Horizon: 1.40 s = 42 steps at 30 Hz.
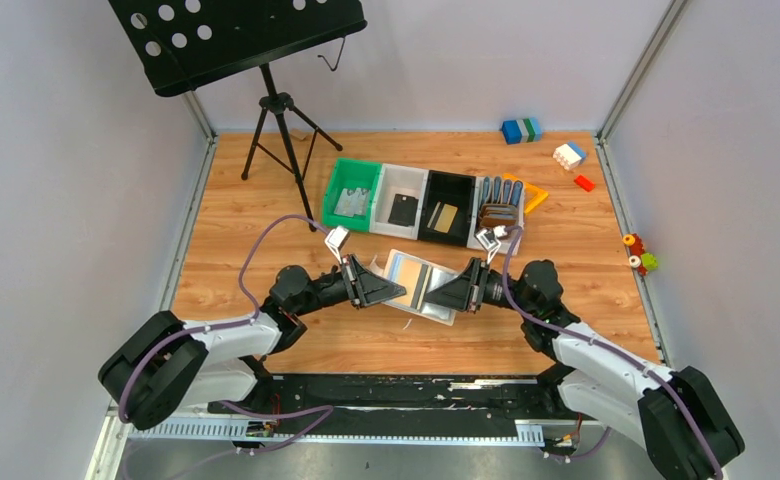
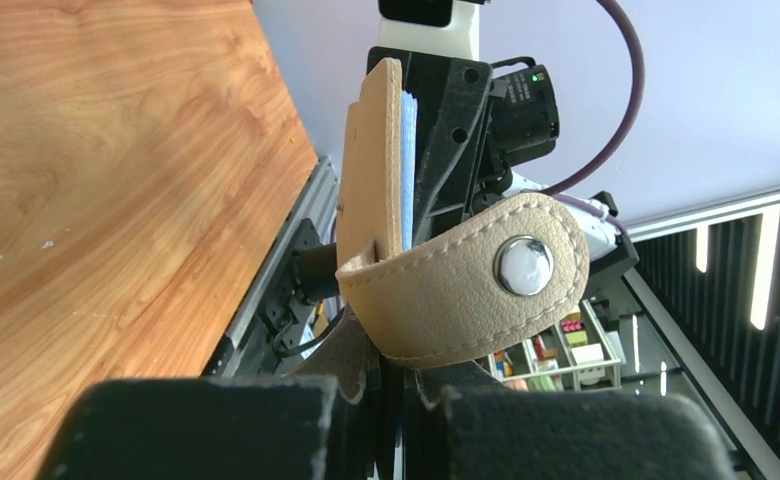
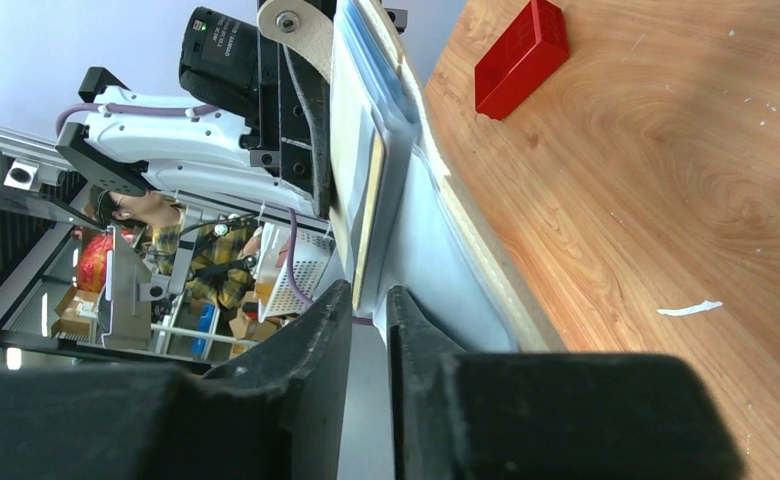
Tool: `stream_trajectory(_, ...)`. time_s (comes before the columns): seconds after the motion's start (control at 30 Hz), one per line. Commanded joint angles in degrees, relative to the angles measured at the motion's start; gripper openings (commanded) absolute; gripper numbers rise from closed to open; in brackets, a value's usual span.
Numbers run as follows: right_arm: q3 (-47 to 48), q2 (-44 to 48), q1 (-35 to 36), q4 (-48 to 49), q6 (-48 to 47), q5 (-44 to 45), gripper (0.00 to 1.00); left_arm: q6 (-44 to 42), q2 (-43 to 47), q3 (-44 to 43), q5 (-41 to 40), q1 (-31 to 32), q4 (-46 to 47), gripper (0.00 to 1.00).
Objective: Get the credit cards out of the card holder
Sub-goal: Remove the credit card from the card holder.
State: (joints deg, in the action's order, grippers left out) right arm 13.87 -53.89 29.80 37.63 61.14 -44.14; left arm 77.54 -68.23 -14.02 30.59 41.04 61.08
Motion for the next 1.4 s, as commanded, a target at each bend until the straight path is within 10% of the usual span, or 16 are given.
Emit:
stream_trajectory(0.0,1.79,-1.57,-0.20,5.13,1.31,-1.03,0.24,-0.01,-0.70,-2.20,2.13,-0.01,5.76,0.00)
stream_trajectory(0.3,2.50,-5.35,-0.10,9.48,3.27,-1.71,0.35,0.70,-3.23,-3.73,3.27,2.01,8.89,0.00)
stream_trajectory(0.53,2.36,-7.84,0.01,15.58,5.82,-2.77,0.07,0.99,-4.81,-3.88,3.30,2.91,10.25,0.01)
stream_trajectory(0.8,-0.12,-6.58,-0.12,15.08,5.56,-2.00,0.00,1.05,-3.92,-2.69,2.46,2.36,11.10,0.43)
stream_trajectory(0.97,-0.80,-4.82,-0.12,11.21,3.33,-1.91,0.00,1.59,-3.48,-1.79,2.25,1.31,12.32,0.40)
stream_trajectory(1.17,-1.29,-2.88,-0.18,7.78,1.79,-2.00,0.00,1.72,-3.40,-0.74,1.19,0.74,13.05,0.13)
stream_trajectory(1.37,-2.08,-1.04,-0.63,5.71,0.82,-1.49,0.00,2.79,-3.58,-0.16,1.14,0.24,15.40,0.34)
